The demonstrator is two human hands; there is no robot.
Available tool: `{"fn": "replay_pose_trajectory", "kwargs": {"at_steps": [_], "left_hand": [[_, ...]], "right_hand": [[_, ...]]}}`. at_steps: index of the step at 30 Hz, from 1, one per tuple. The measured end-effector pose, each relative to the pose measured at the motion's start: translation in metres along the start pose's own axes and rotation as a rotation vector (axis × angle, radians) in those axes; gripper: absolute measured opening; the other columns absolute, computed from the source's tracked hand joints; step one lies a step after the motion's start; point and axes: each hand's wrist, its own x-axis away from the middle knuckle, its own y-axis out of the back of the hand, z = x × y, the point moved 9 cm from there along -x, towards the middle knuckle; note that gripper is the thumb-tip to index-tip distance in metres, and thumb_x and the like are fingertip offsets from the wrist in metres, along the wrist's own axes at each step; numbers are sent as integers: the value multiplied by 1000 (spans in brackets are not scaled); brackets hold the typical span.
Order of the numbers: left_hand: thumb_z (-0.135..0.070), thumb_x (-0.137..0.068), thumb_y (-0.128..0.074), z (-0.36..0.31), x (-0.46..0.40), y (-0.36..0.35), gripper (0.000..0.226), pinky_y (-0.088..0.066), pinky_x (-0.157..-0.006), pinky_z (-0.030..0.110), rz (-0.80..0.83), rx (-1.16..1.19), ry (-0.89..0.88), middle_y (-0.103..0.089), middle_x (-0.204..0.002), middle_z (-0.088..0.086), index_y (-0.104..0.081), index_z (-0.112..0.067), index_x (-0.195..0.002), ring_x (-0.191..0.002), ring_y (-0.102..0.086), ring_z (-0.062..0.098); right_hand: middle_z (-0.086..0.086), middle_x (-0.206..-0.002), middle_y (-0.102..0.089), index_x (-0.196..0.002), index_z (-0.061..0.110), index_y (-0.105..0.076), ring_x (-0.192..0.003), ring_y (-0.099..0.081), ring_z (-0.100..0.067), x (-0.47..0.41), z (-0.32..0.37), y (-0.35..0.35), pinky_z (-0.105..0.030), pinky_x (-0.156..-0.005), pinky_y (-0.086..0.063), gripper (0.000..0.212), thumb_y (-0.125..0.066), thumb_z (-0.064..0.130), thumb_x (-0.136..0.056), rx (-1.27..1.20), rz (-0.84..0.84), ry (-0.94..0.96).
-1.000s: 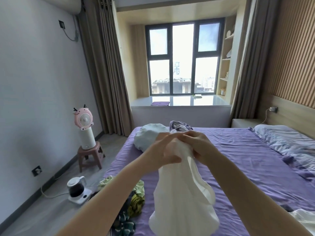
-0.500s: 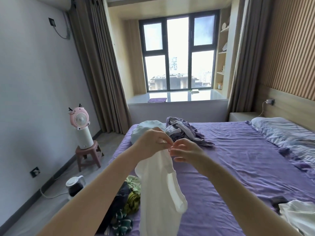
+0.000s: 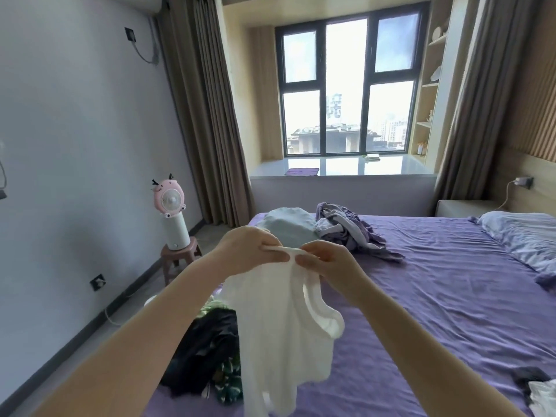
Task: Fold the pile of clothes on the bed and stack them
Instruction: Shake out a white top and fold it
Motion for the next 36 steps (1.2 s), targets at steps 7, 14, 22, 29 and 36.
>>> {"fn": "replay_pose_trajectory", "kwargs": {"at_steps": [7,14,22,29,36], "left_hand": [[-26,-92,-61,2,-6,16,41,-34,-52,17,-140,684,90,-44,-72,9,-57,14,-87,-63,-41,12],[-34,-87,-68,41,-13,38,22,-42,-54,19,-325,761,207,-57,-66,0,-75,-14,-81,-59,-51,8],[-38,-81,-71,26,-9,-13,38,-31,-56,24,-181,518,215,-42,-63,-6,-64,-2,-69,-54,-40,7],[-17,-75,-82,-45,1,-87,34,-51,-81,24,-24,763,90,-67,-95,0,-64,-21,-104,-84,-59,6],[-16,-83,-73,-25,-5,-69,36,-28,-59,29,-170,763,125,-39,-67,8,-52,11,-73,-65,-35,15]], "right_hand": [[10,-60,-45,-68,11,-56,-58,-38,-6,8,-22,20,-20,-53,-31,22,-73,14,-82,144,39,-44],[-3,-67,-48,-69,11,-59,-65,-42,-14,50,-58,76,-25,-58,-32,20,-63,8,-89,129,75,-255],[4,-58,-28,-63,18,-41,-51,-26,-11,36,-37,81,-26,-47,-18,40,-70,35,-84,93,-66,-284],[-20,-97,-62,-105,-7,-66,-88,-54,-28,29,-28,35,-38,-82,-46,45,-76,23,-72,-272,141,-318],[-17,-94,-66,-106,-1,-64,-85,-60,-24,53,-33,53,-39,-82,-48,23,-67,6,-84,-54,109,-297]]}}
